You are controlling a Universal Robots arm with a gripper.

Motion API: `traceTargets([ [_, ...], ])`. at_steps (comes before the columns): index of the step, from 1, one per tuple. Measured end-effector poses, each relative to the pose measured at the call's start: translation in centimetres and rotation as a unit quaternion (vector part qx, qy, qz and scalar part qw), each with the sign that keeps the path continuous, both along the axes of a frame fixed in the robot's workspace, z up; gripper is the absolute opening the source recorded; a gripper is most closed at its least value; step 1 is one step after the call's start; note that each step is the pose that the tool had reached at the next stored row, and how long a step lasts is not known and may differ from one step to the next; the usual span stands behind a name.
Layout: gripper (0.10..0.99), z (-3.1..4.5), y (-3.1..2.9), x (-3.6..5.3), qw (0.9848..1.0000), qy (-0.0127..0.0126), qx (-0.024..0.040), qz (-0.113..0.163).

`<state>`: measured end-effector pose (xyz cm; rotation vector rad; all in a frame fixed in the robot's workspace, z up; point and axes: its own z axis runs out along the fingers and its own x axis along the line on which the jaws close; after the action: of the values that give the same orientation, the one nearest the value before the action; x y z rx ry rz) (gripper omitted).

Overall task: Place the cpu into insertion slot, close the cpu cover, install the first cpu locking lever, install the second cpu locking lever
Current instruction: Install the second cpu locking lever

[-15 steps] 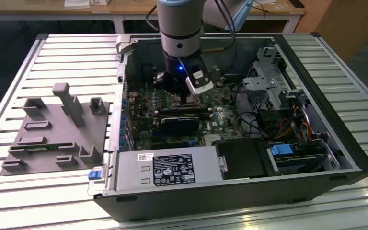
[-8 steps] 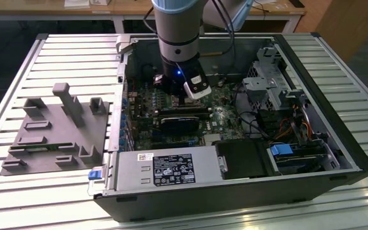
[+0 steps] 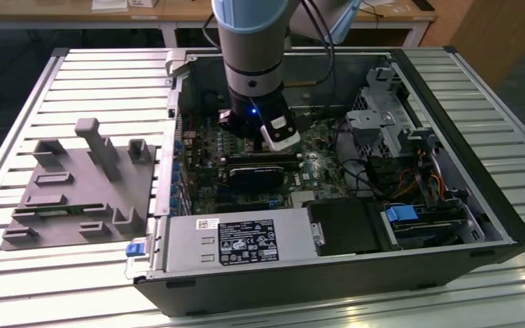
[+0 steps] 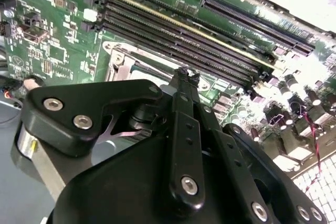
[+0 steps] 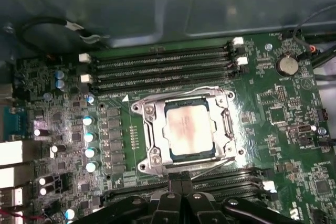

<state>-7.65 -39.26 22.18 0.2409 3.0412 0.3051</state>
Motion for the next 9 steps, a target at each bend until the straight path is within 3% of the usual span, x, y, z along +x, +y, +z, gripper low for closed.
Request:
traceTargets([
  [2, 0.102, -0.1, -0.29, -0.1, 1.0, -0.0001, 0.0084, 0.0],
  [9, 0.102, -0.39, -1.73, -0.42, 0.9998, 0.0, 0.0221, 0.0],
])
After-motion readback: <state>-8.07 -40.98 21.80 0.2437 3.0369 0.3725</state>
